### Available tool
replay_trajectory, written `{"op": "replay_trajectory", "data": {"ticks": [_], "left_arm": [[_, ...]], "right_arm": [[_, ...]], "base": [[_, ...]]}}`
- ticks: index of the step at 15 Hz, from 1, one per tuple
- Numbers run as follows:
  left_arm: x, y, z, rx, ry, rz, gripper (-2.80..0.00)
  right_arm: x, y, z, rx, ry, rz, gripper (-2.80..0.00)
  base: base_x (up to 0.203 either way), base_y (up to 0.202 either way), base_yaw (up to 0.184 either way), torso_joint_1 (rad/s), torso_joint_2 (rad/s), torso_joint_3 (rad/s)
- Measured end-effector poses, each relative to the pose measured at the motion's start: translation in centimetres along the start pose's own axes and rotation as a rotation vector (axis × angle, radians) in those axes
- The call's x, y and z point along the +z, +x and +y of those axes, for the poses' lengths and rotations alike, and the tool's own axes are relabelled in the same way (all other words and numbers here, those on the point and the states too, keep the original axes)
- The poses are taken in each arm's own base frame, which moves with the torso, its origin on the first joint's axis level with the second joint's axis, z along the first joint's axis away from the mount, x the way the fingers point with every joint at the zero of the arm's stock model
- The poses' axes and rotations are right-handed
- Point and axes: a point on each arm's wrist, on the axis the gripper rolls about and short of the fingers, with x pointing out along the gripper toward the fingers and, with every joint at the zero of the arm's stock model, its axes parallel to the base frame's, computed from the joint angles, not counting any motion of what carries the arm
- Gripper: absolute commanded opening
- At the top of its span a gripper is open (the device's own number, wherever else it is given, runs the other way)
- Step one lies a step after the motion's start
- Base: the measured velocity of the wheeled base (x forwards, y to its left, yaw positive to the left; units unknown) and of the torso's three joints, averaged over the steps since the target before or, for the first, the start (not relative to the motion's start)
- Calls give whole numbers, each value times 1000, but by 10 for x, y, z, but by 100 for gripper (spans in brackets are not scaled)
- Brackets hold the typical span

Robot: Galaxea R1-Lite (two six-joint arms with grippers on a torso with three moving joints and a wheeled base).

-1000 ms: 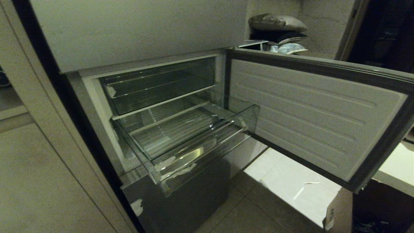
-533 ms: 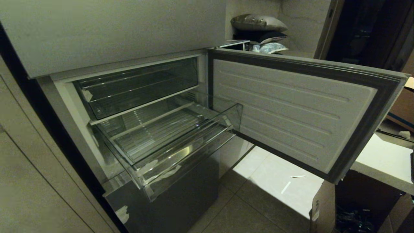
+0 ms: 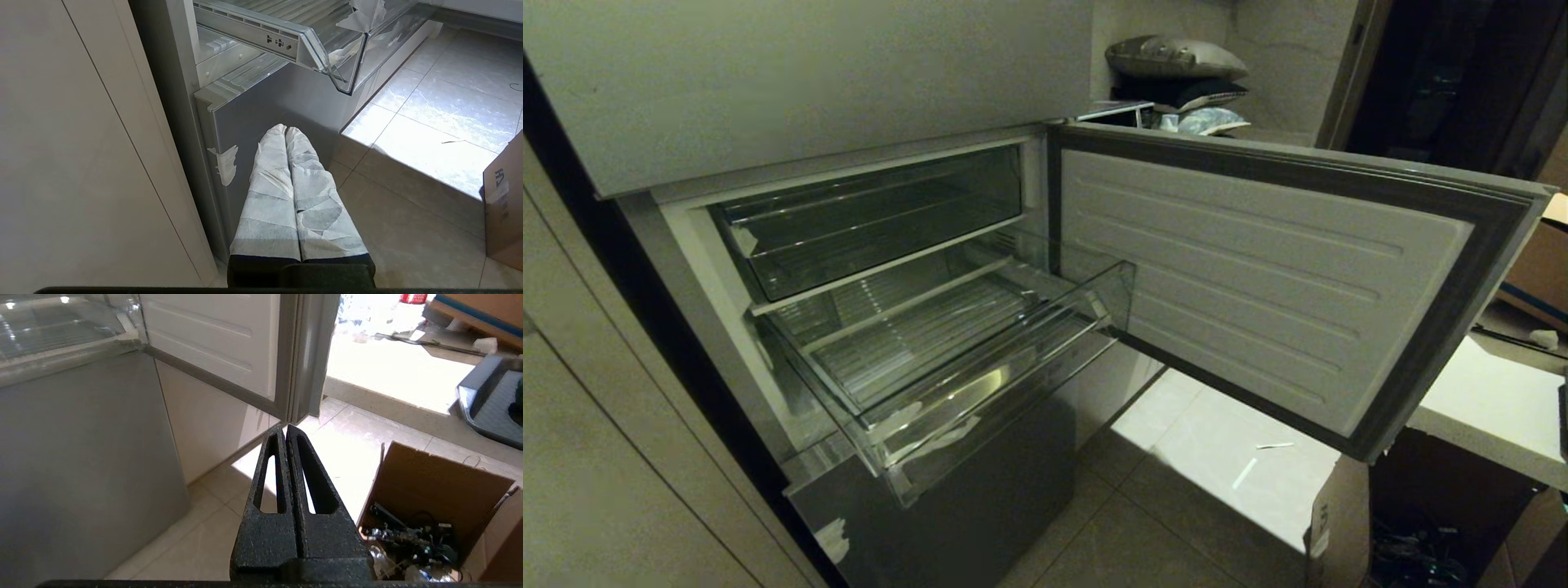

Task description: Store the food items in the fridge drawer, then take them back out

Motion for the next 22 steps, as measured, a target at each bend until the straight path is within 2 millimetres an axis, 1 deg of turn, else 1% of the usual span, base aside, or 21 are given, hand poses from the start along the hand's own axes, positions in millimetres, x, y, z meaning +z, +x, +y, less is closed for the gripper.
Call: {"op": "replay_trajectory", "data": {"ticks": [2, 4, 6, 8, 10, 12, 16, 17, 20, 22], "left_arm": [[0, 0, 0, 0, 0, 0, -280], [0, 0, 0, 0, 0, -1, -280], [0, 0, 0, 0, 0, -1, -280], [0, 0, 0, 0, 0, 0, -280], [0, 0, 0, 0, 0, -1, -280], [0, 0, 0, 0, 0, -1, -280], [0, 0, 0, 0, 0, -1, -280], [0, 0, 0, 0, 0, -1, -280], [0, 0, 0, 0, 0, -1, -280], [0, 0, 0, 0, 0, -1, -280]], "right_arm": [[26, 0, 0, -9, 10, 9, -280], [59, 8, 1, -55, 32, 30, -280], [85, 27, 2, -154, 70, 68, -280], [104, 55, -4, -321, 129, 92, -280], [112, 80, -19, -436, 167, 108, -280], [113, 101, -39, -472, 206, 141, -280], [102, 138, -76, -491, 269, 242, -280], [96, 148, -86, -496, 280, 268, 0], [76, 173, -112, -515, 299, 343, 0], [65, 185, -128, -536, 293, 379, 0]], "base": [[0, 0, 0, 0, 0, 0], [0, 0, 0, 0, 0, 0], [0, 0, 0, 0, 0, 0], [0, 0, 0, 0, 0, 0], [0, 0, 0, 0, 0, 0], [0, 0, 0, 0, 0, 0], [0, 0, 0, 0, 0, 0], [0, 0, 0, 0, 0, 0], [0, 0, 0, 0, 0, 0], [0, 0, 0, 0, 0, 0]]}}
